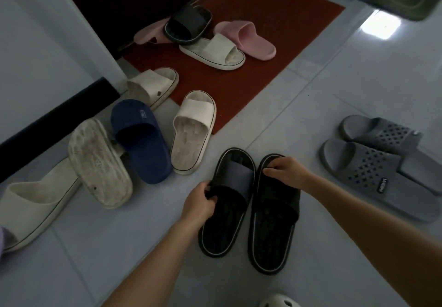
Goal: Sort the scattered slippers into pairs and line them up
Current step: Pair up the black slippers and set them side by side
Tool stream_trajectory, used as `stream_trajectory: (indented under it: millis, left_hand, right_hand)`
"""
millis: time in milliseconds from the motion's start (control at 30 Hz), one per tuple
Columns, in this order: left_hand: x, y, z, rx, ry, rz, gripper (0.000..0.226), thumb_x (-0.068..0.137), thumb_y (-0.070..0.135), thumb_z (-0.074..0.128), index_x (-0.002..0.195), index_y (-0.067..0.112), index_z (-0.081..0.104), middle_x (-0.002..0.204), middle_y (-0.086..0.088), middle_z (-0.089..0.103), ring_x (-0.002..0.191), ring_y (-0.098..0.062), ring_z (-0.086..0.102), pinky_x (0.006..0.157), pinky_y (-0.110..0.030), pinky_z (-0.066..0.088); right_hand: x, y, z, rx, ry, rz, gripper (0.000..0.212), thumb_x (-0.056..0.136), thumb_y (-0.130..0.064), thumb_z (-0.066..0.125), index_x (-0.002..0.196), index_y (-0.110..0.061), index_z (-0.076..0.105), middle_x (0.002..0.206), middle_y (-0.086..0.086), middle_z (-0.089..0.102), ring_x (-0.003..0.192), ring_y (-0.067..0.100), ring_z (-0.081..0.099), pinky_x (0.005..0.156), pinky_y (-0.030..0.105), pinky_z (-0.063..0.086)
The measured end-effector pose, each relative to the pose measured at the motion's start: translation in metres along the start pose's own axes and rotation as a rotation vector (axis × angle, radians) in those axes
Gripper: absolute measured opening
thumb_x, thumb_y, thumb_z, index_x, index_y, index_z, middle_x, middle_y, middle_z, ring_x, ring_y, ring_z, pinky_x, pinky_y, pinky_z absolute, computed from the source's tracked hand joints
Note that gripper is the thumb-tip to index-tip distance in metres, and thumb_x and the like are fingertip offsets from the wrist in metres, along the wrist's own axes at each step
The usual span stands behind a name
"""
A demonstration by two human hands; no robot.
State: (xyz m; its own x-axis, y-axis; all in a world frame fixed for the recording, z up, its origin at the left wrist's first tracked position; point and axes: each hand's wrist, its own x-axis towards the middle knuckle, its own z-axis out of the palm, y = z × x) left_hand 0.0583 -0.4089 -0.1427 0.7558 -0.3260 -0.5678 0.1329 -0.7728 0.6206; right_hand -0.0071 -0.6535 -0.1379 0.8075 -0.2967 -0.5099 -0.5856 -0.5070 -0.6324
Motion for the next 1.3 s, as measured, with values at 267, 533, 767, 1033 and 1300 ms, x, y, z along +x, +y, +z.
stream_trajectory:
  millis: [267,533,767,1033,1300]
  left_hand:
    - [-0.011,0.001,0.023,0.194,0.046,-0.005,0.034,0.081,0.028,0.064,0.110,0.013,0.054,0.111,-0.008,0.062,0.098,-0.026,0.061,0.074,-0.030,0.044]
    - [0.006,0.031,0.004,0.485,-0.040,0.337,0.108,0.060,0.053,0.075,0.146,0.024,0.016,0.147,-0.002,0.025,0.133,-0.025,0.028,0.104,-0.041,0.036]
    - [0.032,0.047,-0.026,0.890,-0.313,0.459,0.122,0.055,0.069,0.072,0.149,0.027,0.007,0.152,0.001,0.021,0.138,-0.023,0.022,0.112,-0.042,0.028]
    - [0.067,0.068,-0.047,0.933,-0.317,0.508,0.100,0.064,0.053,0.074,0.144,0.025,0.021,0.141,0.001,0.033,0.129,-0.019,0.030,0.106,-0.034,0.033]
    - [0.137,0.144,-0.173,0.831,-0.176,0.472,0.106,0.064,0.067,0.068,0.148,0.029,0.015,0.152,0.000,0.024,0.139,-0.021,0.022,0.110,-0.037,0.027]
  right_hand:
    - [-0.003,0.015,-0.005,0.028,-0.006,-0.030,0.009,0.083,-0.028,0.067,0.077,-0.022,0.068,0.065,-0.008,0.057,0.066,0.009,0.053,0.066,0.022,0.041]
    - [0.018,-0.007,0.004,-0.197,0.191,-0.083,0.018,0.080,-0.047,0.060,0.081,-0.029,0.063,0.076,-0.008,0.055,0.072,0.015,0.056,0.063,0.025,0.041]
    - [0.053,-0.043,0.007,-0.185,0.086,-0.224,0.032,0.083,-0.053,0.056,0.106,-0.031,0.059,0.096,-0.012,0.050,0.086,0.009,0.054,0.074,0.028,0.047]
    - [0.098,-0.038,-0.002,-0.002,0.105,-0.220,0.017,0.089,-0.031,0.057,0.096,-0.018,0.066,0.095,0.002,0.065,0.083,0.015,0.060,0.072,0.030,0.048]
    - [0.141,-0.121,-0.029,0.040,0.085,-0.315,0.010,0.089,-0.033,0.057,0.095,-0.027,0.063,0.085,-0.010,0.062,0.079,0.007,0.059,0.068,0.022,0.048]
